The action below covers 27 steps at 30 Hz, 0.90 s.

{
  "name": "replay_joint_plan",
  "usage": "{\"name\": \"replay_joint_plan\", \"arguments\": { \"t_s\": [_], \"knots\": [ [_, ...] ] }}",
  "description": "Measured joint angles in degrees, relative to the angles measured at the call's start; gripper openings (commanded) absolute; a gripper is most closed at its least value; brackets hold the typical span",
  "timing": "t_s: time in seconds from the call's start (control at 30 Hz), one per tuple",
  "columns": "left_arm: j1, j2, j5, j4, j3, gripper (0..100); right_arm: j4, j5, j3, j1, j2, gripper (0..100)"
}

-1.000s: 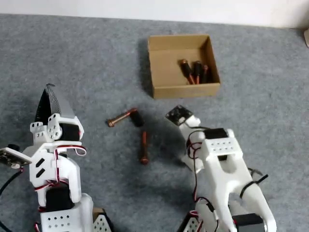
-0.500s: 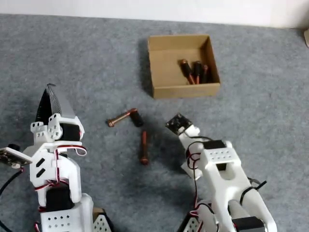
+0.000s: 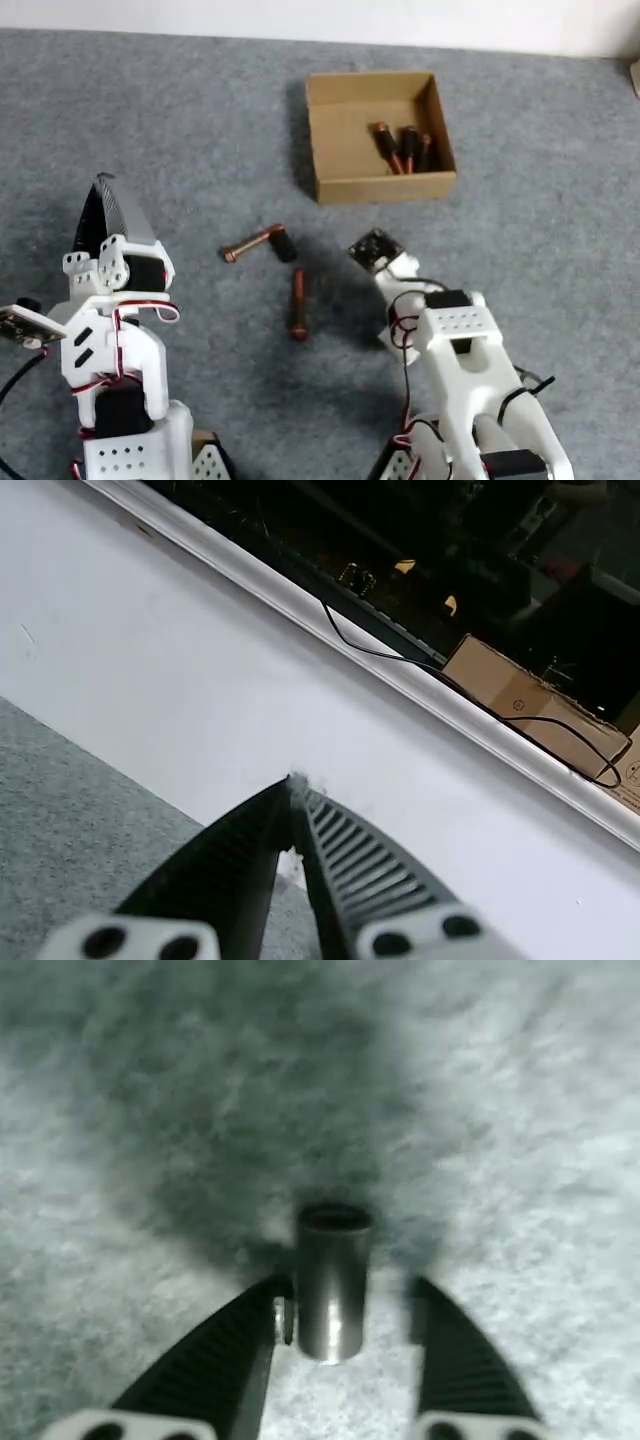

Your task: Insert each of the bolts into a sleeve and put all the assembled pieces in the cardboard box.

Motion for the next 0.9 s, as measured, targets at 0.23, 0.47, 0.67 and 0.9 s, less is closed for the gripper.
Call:
{"name": "replay_joint_plan", "arguments": {
  "t_s": [0.23,0.47,0.67,0.9],
  "knots": [
    [0.97,0.00,0.00,0.00,0.00,1,-0.70,0.00,0.09,-0.09,-1.41,0.5],
    [10.29,0.09,0.00,8.53,-2.73,1,-0.70,-4.57,0.26,-0.26,-12.40,0.5],
    [16.62,4.57,-3.87,24.53,-13.27,1,-0.62,-7.74,3.96,-0.44,-22.51,0.5],
    [18.46,32.88,1.76,25.41,-25.67,1,-6.51,-8.26,13.27,-0.53,-27.25,0.5]
  ]
}}
